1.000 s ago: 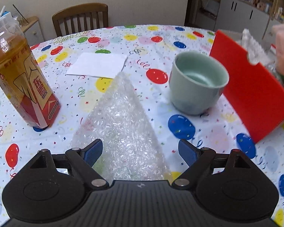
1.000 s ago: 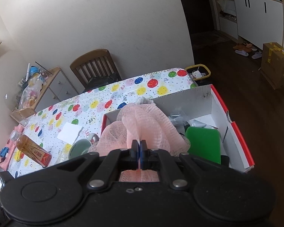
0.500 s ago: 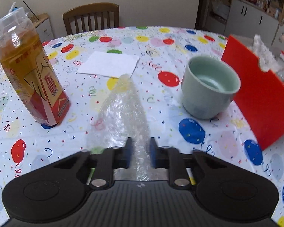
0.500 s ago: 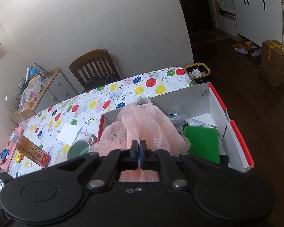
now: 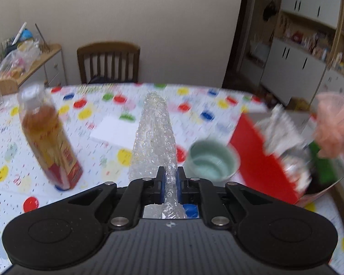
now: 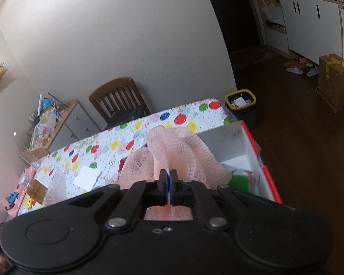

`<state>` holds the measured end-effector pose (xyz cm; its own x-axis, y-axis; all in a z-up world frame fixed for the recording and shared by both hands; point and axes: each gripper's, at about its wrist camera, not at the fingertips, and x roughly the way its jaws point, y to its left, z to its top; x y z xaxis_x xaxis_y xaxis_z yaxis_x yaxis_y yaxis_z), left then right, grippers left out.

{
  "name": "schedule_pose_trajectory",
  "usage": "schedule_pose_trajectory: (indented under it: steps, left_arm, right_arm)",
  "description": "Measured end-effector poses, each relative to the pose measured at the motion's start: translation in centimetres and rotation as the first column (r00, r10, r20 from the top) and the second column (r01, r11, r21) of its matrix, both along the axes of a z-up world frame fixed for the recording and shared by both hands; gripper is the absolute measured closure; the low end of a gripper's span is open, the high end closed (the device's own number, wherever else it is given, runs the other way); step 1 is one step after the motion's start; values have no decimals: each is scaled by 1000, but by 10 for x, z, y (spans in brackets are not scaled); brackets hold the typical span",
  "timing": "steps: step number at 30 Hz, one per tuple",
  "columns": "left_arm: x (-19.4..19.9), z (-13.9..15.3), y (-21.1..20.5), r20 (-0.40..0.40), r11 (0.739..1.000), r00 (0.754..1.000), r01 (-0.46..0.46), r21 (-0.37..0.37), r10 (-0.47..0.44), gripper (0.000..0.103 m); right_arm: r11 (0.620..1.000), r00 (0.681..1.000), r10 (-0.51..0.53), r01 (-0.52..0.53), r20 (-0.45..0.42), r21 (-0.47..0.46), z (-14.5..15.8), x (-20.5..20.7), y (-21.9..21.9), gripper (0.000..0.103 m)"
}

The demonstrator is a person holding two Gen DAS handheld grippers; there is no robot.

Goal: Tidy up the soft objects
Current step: 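Grasp the bubble wrap with the left tool while the right tool holds the bath puff above the shoebox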

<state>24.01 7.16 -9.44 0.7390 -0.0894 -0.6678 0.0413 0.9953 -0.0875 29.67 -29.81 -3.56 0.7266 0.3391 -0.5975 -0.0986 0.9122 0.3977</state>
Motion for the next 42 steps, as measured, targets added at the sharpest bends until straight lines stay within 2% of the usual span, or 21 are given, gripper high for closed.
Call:
schedule_pose_trajectory:
  steps: [4, 10, 16, 22, 25, 27, 32, 35, 42]
  left_arm:
    - [-5, 33, -22, 59, 998, 998, 35, -44, -32, 94]
    - [0, 70, -77, 109, 986, 984, 147, -78, -139, 94]
    - [8, 95, -144, 161, 957, 951, 279, -84, -263, 94]
    - [23, 112, -199, 211, 925, 914, 370, -86, -346, 94]
    - [36, 108, -212, 214, 912, 907, 392, -118, -362, 94]
    - [48, 101, -218, 198, 911, 912, 389, -137, -360, 94]
    - [72, 65, -228, 88, 920, 936, 351, -176, -340, 94]
    - [83, 40, -228, 15, 931, 947, 319, -178, -322, 94]
    - [94, -2, -225, -95, 956, 955, 272, -109, -282, 94]
  right_arm:
    - [1000, 1000, -6, 6, 18, 9, 4, 0, -16, 102]
    - [1000, 999, -21, 21, 33, 14, 7, -3, -39, 102]
    - [999, 999, -36, 36, 35, 11, 5, -5, -53, 102]
    - [999, 999, -33, 33, 25, 9, 0, -2, -57, 102]
    - [1000, 999, -30, 30, 13, 7, -6, 2, -56, 102]
    - [1000, 1000, -26, 26, 1, 4, -12, 6, -55, 102]
    - [1000, 999, -10, 9, -40, -13, -27, 17, -51, 102]
    - [1000, 998, -4, 3, -61, -22, -36, 25, -50, 102]
    - [999, 995, -6, 2, -99, -47, -50, 39, -48, 101]
